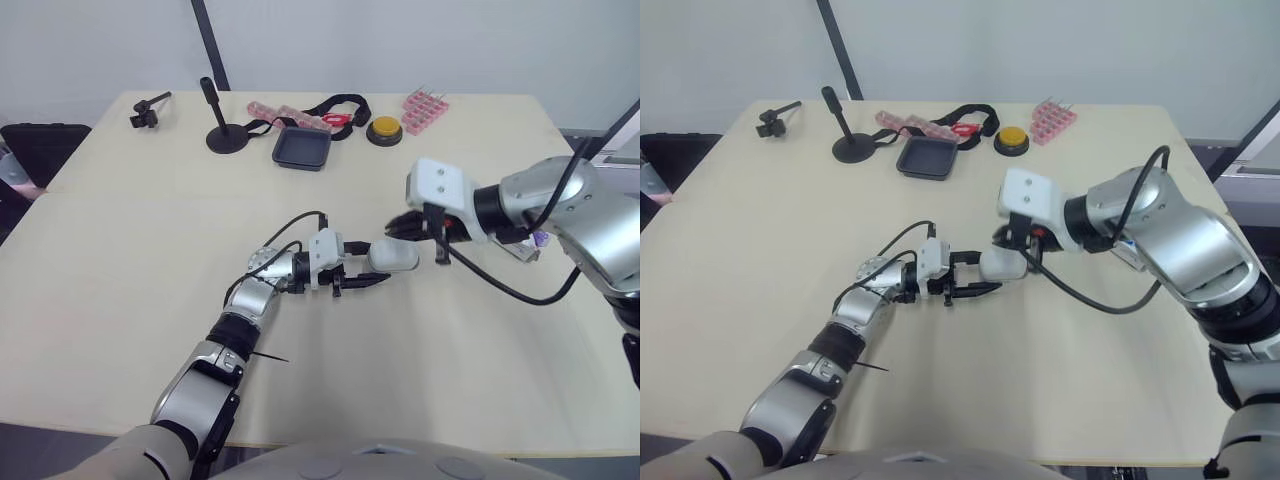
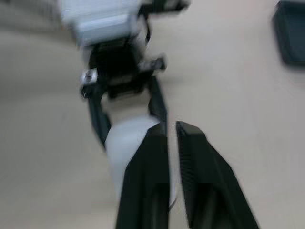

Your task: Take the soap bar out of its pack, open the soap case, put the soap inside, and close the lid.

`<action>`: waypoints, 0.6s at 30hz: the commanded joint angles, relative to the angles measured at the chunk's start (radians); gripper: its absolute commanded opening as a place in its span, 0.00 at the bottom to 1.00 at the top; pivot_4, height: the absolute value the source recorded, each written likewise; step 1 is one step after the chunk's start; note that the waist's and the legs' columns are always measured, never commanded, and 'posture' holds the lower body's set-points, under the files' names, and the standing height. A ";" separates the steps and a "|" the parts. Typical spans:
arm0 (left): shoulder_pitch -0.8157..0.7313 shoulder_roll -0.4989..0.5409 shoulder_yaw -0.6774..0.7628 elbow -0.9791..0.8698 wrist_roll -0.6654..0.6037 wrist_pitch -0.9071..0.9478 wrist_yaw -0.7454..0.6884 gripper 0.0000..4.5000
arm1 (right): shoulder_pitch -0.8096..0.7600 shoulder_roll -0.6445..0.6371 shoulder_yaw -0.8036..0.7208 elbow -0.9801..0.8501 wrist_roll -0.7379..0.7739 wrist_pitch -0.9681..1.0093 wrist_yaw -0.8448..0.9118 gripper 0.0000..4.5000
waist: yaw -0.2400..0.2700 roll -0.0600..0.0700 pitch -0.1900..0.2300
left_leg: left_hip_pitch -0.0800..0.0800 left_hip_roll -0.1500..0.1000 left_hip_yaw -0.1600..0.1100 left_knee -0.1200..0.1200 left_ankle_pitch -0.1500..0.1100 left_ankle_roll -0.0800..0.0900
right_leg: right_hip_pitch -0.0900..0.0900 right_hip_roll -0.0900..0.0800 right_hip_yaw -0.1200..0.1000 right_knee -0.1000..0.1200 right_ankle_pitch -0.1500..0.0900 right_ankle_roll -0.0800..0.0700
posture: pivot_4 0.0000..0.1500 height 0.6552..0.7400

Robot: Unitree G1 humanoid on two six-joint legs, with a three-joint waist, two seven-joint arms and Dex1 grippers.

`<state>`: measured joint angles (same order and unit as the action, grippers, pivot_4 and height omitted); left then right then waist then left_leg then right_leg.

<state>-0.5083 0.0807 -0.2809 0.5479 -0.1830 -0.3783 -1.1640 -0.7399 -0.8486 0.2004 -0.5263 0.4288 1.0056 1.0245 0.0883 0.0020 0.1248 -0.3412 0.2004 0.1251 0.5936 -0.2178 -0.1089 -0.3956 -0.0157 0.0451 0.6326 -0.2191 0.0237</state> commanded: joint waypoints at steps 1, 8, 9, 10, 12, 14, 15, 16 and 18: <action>0.005 0.022 0.035 -0.063 -0.045 0.027 -0.007 0.41 | 0.108 -0.011 -0.176 -0.047 0.060 -0.085 0.003 0.40 | 0.008 0.000 0.000 | -0.001 0.000 0.000 0.000 0.000 0.000 | 0.000 0.000 0.000 -0.001 0.000 0.000 | 1.00 1.00; 0.077 0.110 0.094 -0.249 -0.154 0.201 -0.008 0.41 | 0.547 -0.028 -0.455 -0.073 0.110 -0.298 0.084 0.92 | 0.019 0.000 0.000 | -0.007 0.000 0.000 0.000 -0.002 0.002 | -0.002 0.000 -0.001 -0.007 0.000 0.000 | 1.00 1.00; 0.087 0.152 0.103 -0.324 -0.187 0.342 0.009 0.41 | 0.604 -0.024 -0.476 -0.090 0.110 -0.322 0.086 0.99 | 0.019 0.000 0.000 | -0.007 0.000 0.000 0.000 -0.002 0.002 | -0.003 0.000 -0.001 -0.007 0.000 0.000 | 1.00 1.00; 0.091 0.203 0.110 -0.404 -0.228 0.498 0.025 0.41 | 0.647 -0.007 -0.490 -0.105 0.109 -0.332 0.062 1.00 | 0.017 0.000 0.000 | -0.007 0.000 0.000 -0.001 -0.002 0.002 | -0.003 0.000 -0.001 -0.007 0.000 0.000 | 1.00 1.00; 0.092 0.275 0.125 -0.519 -0.316 0.746 0.054 0.41 | 0.692 0.028 -0.502 -0.128 0.123 -0.339 0.013 1.00 | 0.005 0.000 0.000 | -0.007 0.001 -0.001 -0.001 -0.002 0.002 | -0.004 0.000 -0.002 -0.005 0.000 0.000 | 1.00 1.00; 0.080 0.301 0.158 -0.592 -0.434 0.975 0.118 0.41 | 0.705 0.072 -0.516 -0.122 0.155 -0.338 -0.029 1.00 | -0.008 0.000 0.000 | -0.006 0.000 -0.001 -0.001 -0.002 0.001 | -0.005 0.000 -0.001 -0.004 0.000 0.000 | 1.00 1.00; 0.075 0.310 0.171 -0.613 -0.475 1.065 0.143 0.41 | 0.707 0.084 -0.519 -0.113 0.166 -0.331 -0.045 1.00 | -0.010 0.001 0.000 | -0.005 -0.001 0.000 -0.001 -0.002 0.000 | -0.005 -0.001 -0.001 -0.003 -0.001 -0.001 | 1.00 1.00; 0.067 0.319 0.181 -0.626 -0.520 1.161 0.160 0.41 | 0.721 0.088 -0.516 -0.104 0.164 -0.338 -0.048 1.00 | -0.009 0.001 0.000 | -0.005 -0.001 0.000 -0.001 -0.001 0.000 | -0.005 -0.001 -0.001 -0.003 -0.002 -0.004 | 1.00 1.00; 0.053 0.316 0.208 -0.633 -0.602 1.307 0.194 0.41 | 0.795 0.099 -0.524 -0.104 0.119 -0.448 -0.019 1.00 | -0.006 0.001 0.000 | -0.005 -0.002 0.000 -0.001 -0.001 0.000 | -0.004 -0.003 -0.001 -0.003 -0.003 -0.005 | 1.00 1.00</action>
<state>-0.4387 0.3915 -0.1143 -0.0522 -0.7001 0.8107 -0.9953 0.0230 -0.7565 -0.2890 -0.6171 0.5623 0.6311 0.9940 0.0822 0.0026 0.1252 -0.3466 0.1980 0.1247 0.5926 -0.2188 -0.1084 -0.3996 -0.0186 0.0438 0.6288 -0.2219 0.0190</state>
